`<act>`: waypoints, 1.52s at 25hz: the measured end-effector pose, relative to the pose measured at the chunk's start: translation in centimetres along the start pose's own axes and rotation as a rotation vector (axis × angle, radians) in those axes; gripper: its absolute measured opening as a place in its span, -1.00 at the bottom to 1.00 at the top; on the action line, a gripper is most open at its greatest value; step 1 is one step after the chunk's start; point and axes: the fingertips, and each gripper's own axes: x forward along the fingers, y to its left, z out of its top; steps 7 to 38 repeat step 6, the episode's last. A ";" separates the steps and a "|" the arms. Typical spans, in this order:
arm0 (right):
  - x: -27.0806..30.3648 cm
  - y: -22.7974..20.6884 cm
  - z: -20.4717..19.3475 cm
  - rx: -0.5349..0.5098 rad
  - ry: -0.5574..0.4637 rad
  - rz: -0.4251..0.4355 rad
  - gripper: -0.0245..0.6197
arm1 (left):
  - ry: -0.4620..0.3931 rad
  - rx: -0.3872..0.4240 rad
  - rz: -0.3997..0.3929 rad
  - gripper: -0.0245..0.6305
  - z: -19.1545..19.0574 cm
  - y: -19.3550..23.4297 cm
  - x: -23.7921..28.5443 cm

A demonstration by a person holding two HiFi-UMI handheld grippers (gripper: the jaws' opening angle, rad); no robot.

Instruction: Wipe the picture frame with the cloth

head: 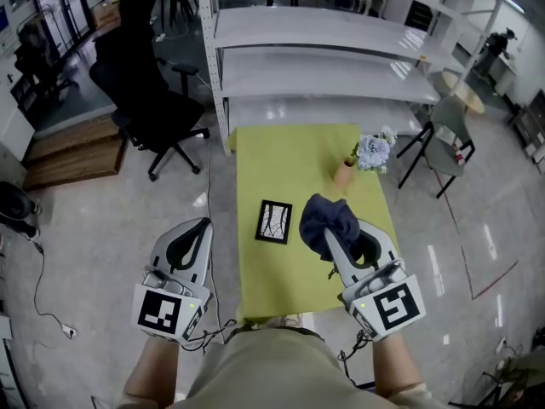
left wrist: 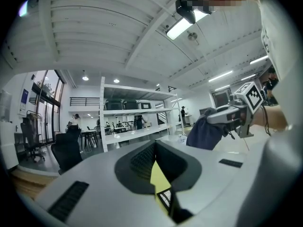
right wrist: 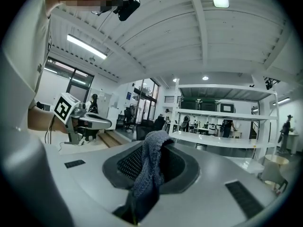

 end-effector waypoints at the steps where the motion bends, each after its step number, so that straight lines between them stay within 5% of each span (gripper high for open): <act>1: 0.0 -0.1 0.0 -0.003 0.001 0.000 -0.69 | 0.001 -0.001 -0.001 -0.90 -0.1 -0.1 0.0; 38: -0.1 -0.9 0.0 -0.006 0.007 -0.001 -0.69 | 0.024 0.004 0.010 -0.90 -0.3 0.1 0.5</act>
